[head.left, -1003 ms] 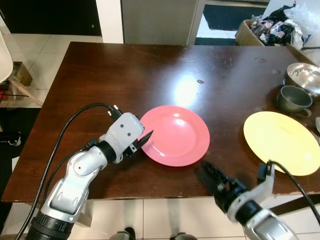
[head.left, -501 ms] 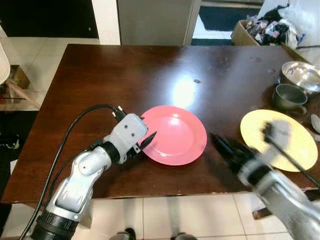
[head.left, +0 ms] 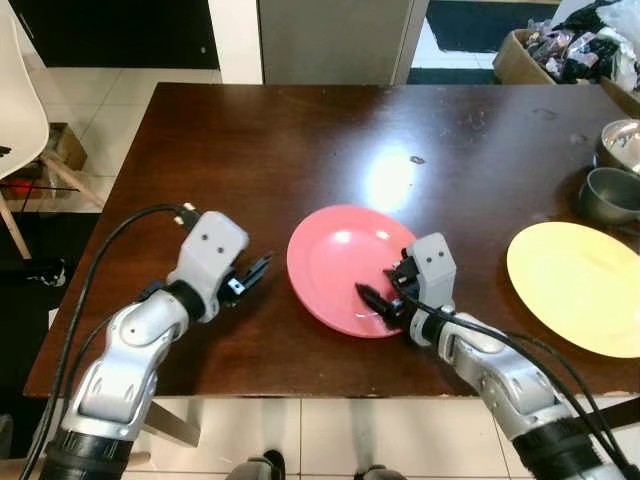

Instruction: Setting the table

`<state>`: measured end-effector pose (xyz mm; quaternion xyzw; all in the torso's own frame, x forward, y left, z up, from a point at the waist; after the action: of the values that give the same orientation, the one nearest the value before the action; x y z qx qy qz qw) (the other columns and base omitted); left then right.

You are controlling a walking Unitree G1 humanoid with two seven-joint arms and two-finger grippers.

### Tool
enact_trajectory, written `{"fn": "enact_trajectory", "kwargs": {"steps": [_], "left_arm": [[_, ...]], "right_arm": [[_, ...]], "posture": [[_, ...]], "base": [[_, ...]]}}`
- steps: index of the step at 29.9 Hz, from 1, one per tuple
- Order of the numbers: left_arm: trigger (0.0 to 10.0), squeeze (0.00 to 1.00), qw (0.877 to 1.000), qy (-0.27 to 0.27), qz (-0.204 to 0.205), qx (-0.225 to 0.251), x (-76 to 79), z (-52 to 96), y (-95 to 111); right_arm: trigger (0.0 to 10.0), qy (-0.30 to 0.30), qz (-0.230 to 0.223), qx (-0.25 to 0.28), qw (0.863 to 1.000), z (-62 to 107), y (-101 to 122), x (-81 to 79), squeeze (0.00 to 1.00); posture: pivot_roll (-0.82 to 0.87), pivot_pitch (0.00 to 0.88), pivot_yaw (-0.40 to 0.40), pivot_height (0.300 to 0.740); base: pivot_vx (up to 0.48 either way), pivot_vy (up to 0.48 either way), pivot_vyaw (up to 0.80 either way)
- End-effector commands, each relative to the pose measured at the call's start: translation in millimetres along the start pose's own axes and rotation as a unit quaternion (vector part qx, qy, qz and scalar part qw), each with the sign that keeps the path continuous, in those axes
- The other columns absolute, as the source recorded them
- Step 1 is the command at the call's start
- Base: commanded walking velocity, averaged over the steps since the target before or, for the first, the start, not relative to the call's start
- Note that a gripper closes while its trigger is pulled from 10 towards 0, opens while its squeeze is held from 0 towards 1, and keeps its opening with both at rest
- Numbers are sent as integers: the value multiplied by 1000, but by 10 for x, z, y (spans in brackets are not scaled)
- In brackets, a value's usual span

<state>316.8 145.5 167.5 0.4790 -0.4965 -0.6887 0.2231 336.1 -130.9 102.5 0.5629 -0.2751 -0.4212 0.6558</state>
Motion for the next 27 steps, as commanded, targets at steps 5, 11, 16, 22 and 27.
{"fn": "enact_trajectory", "kwargs": {"steps": [5,11,16,22,27], "left_arm": [[10000,0,1000,1,7,-5,22,23,7],[10000,0,1000,1,11,-4,34,16,27],[10000,0,1000,2,16,-6,55,14,29],[10000,0,1000,2,20,-4,73,-12,40],[10000,0,999,17,27,-3,47,-25,31]], "right_arm": [[10000,65,2,-30,997,-3,-213,-180,0],[10000,125,2,-44,991,18,-363,-429,0],[10000,140,8,-44,989,80,-437,-469,0],[10000,111,11,-16,994,82,-291,-287,0],[10000,68,8,88,994,121,243,-92,0]], "posture": [[-40,85,89,740],[-53,83,84,740],[-61,86,78,740],[-70,82,73,740],[-80,85,67,740]], "base": [[0,0,0],[0,0,0],[0,0,0],[0,0,0],[0,0,0]]}}
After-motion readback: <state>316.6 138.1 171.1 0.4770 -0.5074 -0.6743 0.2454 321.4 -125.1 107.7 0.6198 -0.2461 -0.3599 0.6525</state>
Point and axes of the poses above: a point about 5 cm out from each wrist's last joint towards the gripper, its own z axis pointing back from the gripper into the wrist, its own y axis along the axis of the wrist's last joint, x = y × z, the point moved 3 cm from there along -z, pointing out of the wrist towards the gripper, and after that the axes turned 6 degrees about -z, right-handed, at the moved point
